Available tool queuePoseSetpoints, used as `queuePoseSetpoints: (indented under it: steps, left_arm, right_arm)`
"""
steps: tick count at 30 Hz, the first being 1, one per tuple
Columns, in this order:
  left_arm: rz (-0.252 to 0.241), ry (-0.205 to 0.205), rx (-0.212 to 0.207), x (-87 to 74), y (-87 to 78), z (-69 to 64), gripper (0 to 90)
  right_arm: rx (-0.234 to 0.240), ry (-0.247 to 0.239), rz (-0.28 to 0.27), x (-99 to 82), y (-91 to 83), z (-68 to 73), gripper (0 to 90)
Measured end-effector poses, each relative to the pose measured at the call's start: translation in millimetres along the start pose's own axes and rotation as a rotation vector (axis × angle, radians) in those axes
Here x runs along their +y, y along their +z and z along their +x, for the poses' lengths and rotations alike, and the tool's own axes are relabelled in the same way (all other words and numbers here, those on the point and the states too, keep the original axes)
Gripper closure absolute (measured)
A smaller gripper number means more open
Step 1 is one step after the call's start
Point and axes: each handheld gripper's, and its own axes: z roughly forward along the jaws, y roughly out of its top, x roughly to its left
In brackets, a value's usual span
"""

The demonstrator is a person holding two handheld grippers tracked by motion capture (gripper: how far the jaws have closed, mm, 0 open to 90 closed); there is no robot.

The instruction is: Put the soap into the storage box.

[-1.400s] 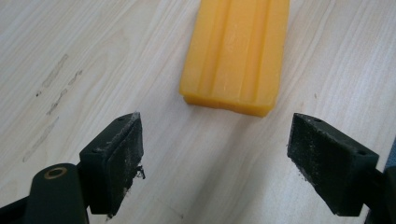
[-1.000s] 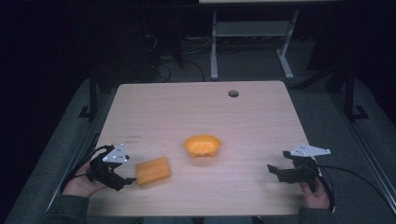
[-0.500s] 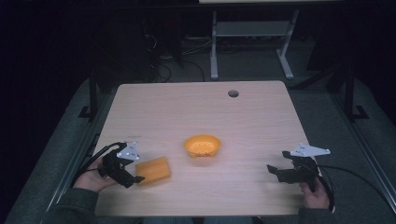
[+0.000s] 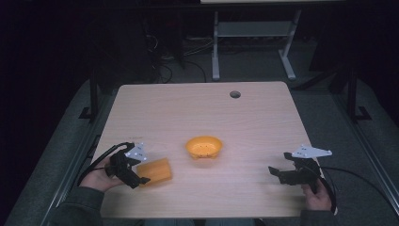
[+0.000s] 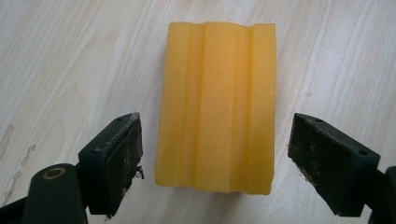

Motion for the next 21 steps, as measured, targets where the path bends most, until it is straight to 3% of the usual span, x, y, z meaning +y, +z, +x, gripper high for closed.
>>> queuePoseSetpoints:
  steps: [21]
  left_arm:
    - [0.059, 0.026, -0.027, 17.4, 17.7, -1.4, 17.0]
  right_arm:
    - [0.004, 0.001, 0.002, 0.3, 0.3, 0.2, 13.9]
